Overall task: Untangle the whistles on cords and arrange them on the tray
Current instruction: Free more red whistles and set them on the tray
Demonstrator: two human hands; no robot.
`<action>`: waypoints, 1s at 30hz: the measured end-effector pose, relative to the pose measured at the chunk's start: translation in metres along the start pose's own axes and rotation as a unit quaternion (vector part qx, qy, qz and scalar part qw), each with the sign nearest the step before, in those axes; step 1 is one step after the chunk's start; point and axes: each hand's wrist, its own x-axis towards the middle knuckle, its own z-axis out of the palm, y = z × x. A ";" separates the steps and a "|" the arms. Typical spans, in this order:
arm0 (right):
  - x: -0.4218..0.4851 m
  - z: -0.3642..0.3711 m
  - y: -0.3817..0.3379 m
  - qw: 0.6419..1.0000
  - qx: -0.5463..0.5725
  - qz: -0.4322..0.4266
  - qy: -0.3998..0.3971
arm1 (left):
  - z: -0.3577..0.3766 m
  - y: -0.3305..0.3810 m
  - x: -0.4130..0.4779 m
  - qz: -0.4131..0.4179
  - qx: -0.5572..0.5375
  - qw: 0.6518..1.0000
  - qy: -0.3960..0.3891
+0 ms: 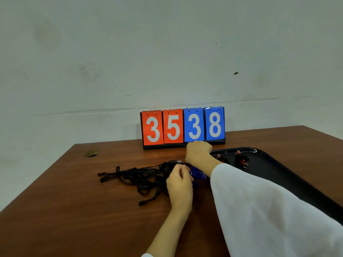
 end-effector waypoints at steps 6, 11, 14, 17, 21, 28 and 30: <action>-0.009 0.008 0.017 0.979 0.201 0.008 0.015 | -0.002 0.004 -0.004 -0.006 0.008 1.000 -0.013; -0.021 -0.017 0.032 0.802 0.592 0.022 0.084 | -0.002 0.005 -0.005 -0.007 0.005 1.000 -0.008; -0.042 -0.058 0.045 0.647 0.762 -0.005 0.035 | -0.001 0.006 -0.004 -0.003 0.018 1.000 -0.002; -0.064 -0.087 0.058 0.597 0.799 -0.067 0.035 | -0.002 0.011 -0.008 0.019 0.018 1.000 0.016; -0.081 -0.104 0.068 0.667 0.721 -0.125 0.139 | -0.004 0.038 -0.020 0.100 -0.002 0.994 0.046; -0.091 -0.113 0.090 0.758 0.622 -0.180 0.080 | -0.006 0.090 0.001 0.223 0.059 0.972 0.049; -0.090 -0.112 0.093 0.741 0.650 -0.163 0.028 | -0.004 0.095 0.014 0.201 0.077 0.977 -0.002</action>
